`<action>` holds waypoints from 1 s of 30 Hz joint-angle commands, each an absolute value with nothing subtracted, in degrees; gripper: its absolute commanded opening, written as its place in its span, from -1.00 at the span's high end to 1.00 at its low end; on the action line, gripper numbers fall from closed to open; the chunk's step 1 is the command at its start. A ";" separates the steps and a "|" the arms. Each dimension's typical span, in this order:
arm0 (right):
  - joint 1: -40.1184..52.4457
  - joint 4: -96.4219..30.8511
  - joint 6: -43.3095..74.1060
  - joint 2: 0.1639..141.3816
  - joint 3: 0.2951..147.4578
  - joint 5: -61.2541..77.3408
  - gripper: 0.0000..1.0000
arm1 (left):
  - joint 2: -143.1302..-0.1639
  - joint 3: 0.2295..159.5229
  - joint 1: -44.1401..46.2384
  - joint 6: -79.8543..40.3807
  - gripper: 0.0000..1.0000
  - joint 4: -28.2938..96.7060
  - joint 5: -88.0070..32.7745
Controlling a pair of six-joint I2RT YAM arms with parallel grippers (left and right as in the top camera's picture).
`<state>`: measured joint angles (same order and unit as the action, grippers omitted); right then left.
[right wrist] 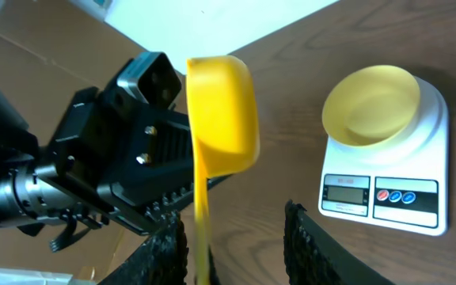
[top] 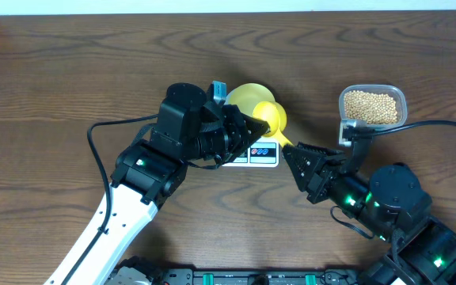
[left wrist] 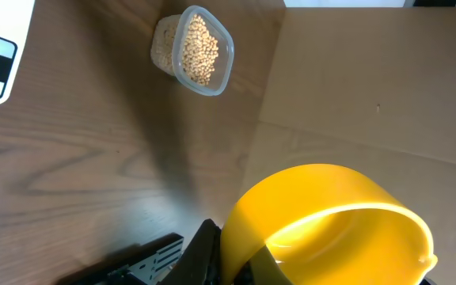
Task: Scoop item into bowl and weigh 50g on scale
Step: 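Open the left gripper and release the scoop to the right gripper, then carry the scoop with the right gripper over the soybean tub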
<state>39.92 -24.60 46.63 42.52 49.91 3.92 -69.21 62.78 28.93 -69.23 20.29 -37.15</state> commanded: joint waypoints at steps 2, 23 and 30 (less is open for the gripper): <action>39.68 -24.60 46.24 42.48 50.96 4.08 0.23 | -68.47 63.61 28.69 -69.32 0.85 20.03 -36.86; 39.68 -24.01 46.26 42.48 50.96 4.27 0.97 | -68.47 63.61 28.69 -69.30 0.85 20.05 -36.88; 39.68 -24.01 47.13 42.48 50.96 1.19 0.97 | -68.47 63.61 28.69 -69.28 0.03 20.58 -36.91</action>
<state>39.92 -24.16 46.50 42.54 49.91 4.05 -69.21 62.78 28.93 -69.25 20.51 -36.97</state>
